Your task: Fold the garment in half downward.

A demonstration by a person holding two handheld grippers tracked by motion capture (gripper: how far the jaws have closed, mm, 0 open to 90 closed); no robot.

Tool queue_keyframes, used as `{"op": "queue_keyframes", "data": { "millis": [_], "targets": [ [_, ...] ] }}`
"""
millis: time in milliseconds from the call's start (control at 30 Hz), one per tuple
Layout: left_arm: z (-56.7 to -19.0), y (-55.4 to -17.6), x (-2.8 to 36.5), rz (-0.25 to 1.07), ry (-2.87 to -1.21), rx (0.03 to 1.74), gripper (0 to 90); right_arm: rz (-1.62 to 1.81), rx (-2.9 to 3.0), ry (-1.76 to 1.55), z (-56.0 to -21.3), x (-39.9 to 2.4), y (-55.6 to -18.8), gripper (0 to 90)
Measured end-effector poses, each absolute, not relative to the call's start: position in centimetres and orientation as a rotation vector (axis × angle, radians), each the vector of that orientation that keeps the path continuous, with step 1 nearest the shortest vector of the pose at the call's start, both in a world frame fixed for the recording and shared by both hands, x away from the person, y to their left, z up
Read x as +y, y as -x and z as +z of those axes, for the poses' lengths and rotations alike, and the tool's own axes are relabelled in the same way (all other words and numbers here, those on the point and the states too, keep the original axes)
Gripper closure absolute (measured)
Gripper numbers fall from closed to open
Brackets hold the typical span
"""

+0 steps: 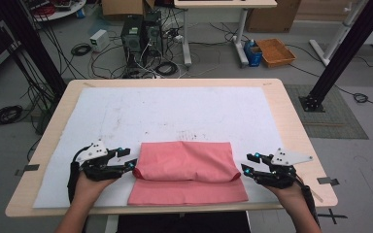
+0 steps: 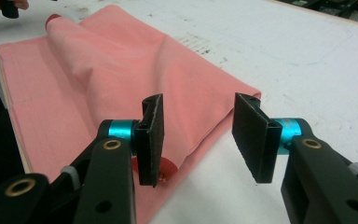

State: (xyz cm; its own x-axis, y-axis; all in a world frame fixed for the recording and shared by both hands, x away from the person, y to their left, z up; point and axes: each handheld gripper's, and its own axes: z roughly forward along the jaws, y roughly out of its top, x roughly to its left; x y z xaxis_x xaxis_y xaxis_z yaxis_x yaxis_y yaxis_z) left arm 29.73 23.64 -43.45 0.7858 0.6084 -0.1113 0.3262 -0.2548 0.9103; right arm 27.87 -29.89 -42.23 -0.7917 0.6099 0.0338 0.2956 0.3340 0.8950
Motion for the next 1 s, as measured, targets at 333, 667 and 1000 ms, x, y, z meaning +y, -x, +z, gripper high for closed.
{"op": "queue_keyframes", "data": {
  "millis": [333, 667, 1000],
  "targets": [
    [-44.5, -29.0, 22.3, 0.274, -1.965, 0.703, 43.9, 1.338, 2.404, -0.829, -44.1, -28.3, -28.3, 55.6],
    [-44.9, -28.2, 21.9, 0.271, -2.023, 0.709, 46.5, 1.295, 2.460, -0.782, -44.6, -27.8, -28.1, 64.5],
    [-45.0, -27.7, 21.6, 0.255, -2.087, 0.659, 69.4, 1.251, 2.499, -0.723, -44.8, -27.5, -27.6, 84.4]
  ]
}}
